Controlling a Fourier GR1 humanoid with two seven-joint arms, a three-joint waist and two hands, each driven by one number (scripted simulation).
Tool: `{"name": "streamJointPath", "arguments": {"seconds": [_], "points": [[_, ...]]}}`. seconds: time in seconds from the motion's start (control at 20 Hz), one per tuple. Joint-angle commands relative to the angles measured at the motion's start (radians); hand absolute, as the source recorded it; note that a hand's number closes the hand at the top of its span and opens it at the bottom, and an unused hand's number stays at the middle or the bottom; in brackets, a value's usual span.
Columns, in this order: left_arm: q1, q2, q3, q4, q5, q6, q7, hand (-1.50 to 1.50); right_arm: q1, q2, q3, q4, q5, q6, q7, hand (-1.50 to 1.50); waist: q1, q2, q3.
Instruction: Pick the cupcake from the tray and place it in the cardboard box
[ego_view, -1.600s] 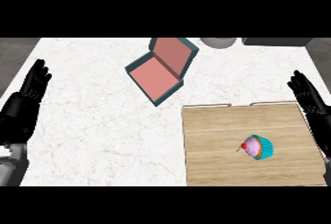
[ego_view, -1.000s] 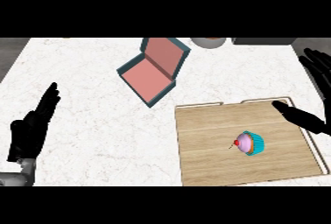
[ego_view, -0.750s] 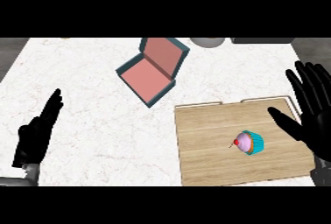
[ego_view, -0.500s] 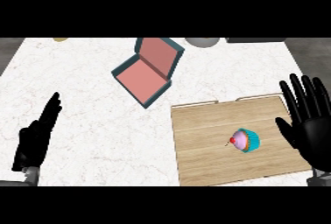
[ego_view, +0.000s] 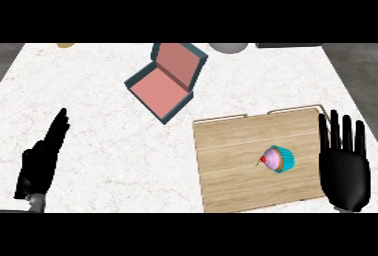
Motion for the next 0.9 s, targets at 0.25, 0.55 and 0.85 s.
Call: {"name": "streamJointPath", "arguments": {"seconds": [0.25,0.55,0.85], "points": [[-0.012,-0.038,-0.042,0.008,-0.029,0.008,-0.024,0.0,0.004,0.289,0.212,0.046,0.422,0.483,0.483,-1.5,0.06,0.014,0.009],[-0.024,-0.054,-0.049,0.031,-0.035,-0.018,-0.043,0.0,-0.137,0.293,0.427,0.216,0.346,0.684,0.827,-1.5,0.074,0.015,0.014],[-0.018,-0.045,-0.029,0.023,-0.027,-0.033,-0.039,0.0,-0.132,0.294,0.504,0.204,0.263,0.746,0.953,-1.5,0.073,0.013,0.014]]}}
